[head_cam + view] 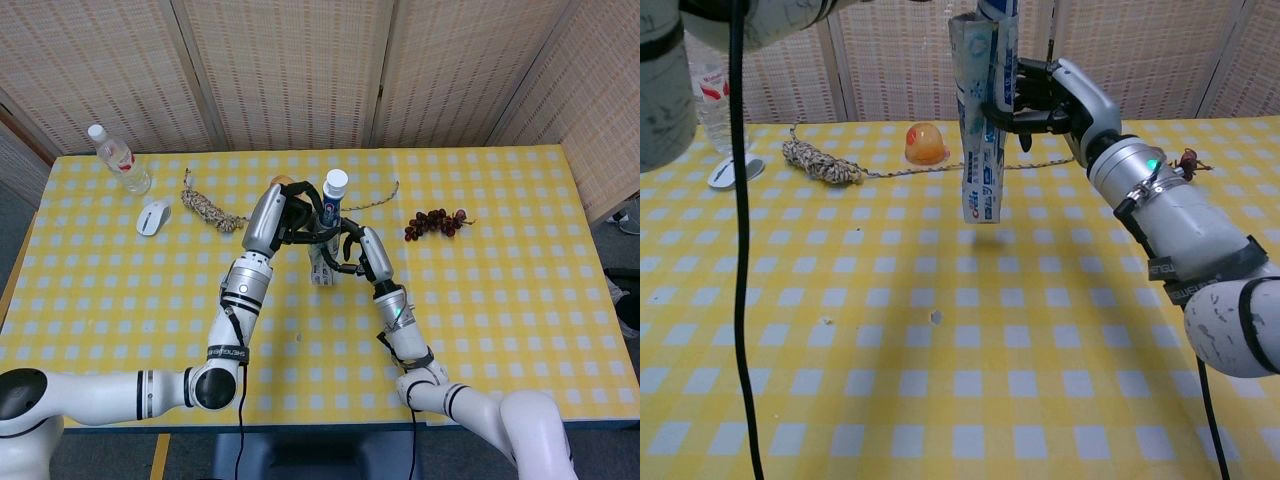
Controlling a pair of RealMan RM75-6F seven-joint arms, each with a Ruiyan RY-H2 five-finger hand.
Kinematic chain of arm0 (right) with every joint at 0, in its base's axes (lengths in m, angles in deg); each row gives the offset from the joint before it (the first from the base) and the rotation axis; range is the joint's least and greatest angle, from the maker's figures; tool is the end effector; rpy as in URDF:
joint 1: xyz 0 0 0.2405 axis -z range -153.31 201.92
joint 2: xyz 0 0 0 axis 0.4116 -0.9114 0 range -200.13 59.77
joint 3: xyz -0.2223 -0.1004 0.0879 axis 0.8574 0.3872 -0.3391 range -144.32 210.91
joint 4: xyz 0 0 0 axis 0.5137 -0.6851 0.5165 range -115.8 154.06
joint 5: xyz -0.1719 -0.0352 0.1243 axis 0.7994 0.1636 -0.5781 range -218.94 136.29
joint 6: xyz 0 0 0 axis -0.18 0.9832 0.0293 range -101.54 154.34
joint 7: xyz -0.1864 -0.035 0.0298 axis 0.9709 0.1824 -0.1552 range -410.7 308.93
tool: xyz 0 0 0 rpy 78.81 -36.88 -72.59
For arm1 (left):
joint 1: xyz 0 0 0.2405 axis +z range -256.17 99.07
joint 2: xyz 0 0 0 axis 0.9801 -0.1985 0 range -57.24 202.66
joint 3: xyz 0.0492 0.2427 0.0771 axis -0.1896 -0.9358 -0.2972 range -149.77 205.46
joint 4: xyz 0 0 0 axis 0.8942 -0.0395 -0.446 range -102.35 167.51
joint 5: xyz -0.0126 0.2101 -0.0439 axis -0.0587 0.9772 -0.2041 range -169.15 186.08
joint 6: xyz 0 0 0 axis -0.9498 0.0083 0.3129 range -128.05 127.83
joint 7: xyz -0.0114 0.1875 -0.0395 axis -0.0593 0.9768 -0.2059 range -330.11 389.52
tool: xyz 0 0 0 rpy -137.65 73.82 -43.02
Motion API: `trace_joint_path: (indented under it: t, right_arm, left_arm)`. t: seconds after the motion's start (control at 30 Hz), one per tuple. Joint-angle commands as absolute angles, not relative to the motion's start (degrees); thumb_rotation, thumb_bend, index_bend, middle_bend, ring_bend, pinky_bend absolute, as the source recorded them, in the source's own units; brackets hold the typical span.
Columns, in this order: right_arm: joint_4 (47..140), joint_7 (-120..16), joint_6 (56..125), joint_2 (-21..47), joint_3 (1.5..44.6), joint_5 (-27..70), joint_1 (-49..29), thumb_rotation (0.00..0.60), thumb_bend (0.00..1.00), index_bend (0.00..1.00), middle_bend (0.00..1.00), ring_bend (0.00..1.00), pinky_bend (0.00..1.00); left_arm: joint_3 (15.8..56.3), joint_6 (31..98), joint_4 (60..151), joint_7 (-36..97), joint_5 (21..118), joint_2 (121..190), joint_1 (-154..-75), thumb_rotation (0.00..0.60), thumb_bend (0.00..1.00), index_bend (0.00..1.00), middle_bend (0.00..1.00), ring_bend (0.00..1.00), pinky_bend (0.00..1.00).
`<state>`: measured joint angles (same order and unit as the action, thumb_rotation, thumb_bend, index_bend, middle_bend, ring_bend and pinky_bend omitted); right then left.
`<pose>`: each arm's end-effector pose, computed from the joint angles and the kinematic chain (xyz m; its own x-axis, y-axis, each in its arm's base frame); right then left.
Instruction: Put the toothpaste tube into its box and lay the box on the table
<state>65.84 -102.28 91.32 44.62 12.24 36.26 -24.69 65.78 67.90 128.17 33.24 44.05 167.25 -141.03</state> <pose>-0.0885 -0.4475 -0.0706 -0.5840 -0.2670 0.7666 -0.7223 -0.2599 -0.6408 0.0691 0.4427 0.0387 -0.4971 0.2199 0.8394 0.8169 -0.2075 0.5381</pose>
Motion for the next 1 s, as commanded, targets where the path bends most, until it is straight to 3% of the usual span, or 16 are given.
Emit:
trace_joint_path:
  t: [0.03,0.23,0.4,0.7,1.0]
  right_arm:
    - [65.90,-102.24,91.42,44.58,12.25,36.30,-24.65,0.600,0.41,0.64,0.57,0.68,0.71]
    - [65.98,-101.97,91.53,44.37,12.32,36.35,-24.48,0.600,0.41,0.64,0.57,0.68,0.71]
    - [65.67,-100.39,91.71,43.91,13.22,37.21,-24.42,0.600,0.41,0.64,0.57,0.68,0.71]
    - [66.88,-96.43,92.10,41.47,14.63,38.56,-24.09,0.600,0.41,0.64,0.57,0.68,0.71]
    - [64.13,-101.74,89.90,43.13,14.77,36.99,-23.22,0.600,0.41,0.64,0.57,0.68,0.71]
  left_arm:
    - [65.91,66.78,128.34,32.29,44.45,166.71,-140.63,0.518,0.12,0.00,1.00,0.99,1.00]
    - [67.12,66.87,128.84,29.72,45.86,166.31,-139.88,0.502,0.12,0.00,1.00,0.99,1.00]
    - [68.21,68.35,129.47,28.14,46.74,165.53,-138.62,0.600,0.12,0.00,1.00,0.99,1.00]
    - [68.95,67.95,129.79,26.56,47.00,163.38,-136.88,0.600,0.12,0.00,1.00,0.99,1.00]
    - [68.62,68.10,129.73,26.44,47.38,163.07,-136.76,0.600,0.12,0.00,1.00,0.99,1.00]
